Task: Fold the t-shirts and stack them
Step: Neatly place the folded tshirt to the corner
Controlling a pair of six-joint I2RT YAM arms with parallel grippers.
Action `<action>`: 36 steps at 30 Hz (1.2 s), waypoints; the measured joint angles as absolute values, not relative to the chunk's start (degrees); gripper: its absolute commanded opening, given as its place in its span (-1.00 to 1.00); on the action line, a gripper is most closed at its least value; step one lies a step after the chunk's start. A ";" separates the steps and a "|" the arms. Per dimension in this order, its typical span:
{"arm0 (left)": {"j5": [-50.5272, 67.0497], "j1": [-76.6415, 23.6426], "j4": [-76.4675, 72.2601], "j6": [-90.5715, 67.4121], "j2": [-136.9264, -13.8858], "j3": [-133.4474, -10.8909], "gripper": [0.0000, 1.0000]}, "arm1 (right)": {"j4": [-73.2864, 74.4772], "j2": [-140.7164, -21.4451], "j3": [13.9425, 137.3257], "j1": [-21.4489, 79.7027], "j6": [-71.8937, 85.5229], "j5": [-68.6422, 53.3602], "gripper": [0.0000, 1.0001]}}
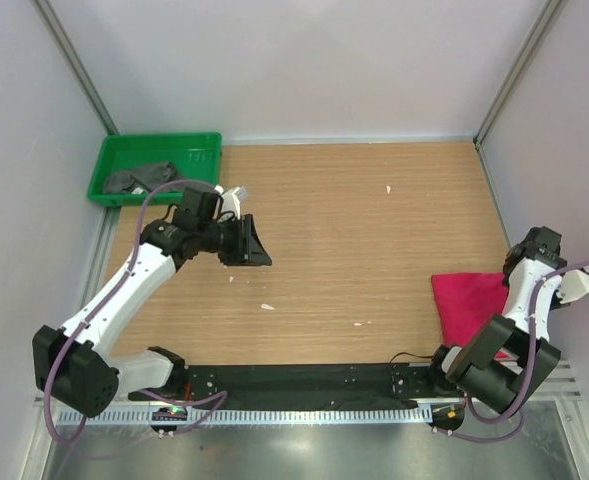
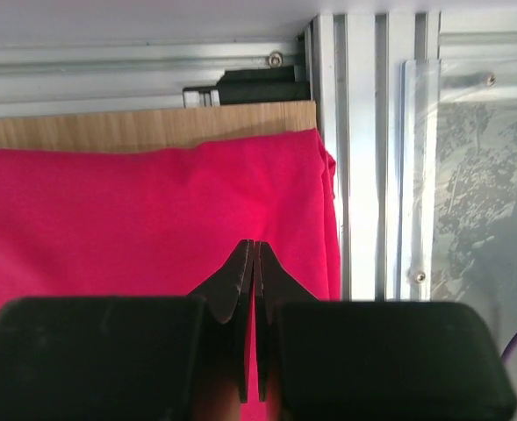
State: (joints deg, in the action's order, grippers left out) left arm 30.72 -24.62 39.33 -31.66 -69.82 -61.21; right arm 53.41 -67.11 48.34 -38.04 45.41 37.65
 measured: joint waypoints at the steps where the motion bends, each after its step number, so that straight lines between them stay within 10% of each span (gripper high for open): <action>1: 30.72 -24.62 39.33 -31.75 -69.76 -61.12 -0.22 | 53.15 -67.48 47.53 -38.06 45.93 37.36 -0.90; 36: 28.69 -23.16 41.78 -32.38 -66.13 -58.26 -0.25 | 52.23 -75.92 44.75 -38.46 53.23 42.96 -0.95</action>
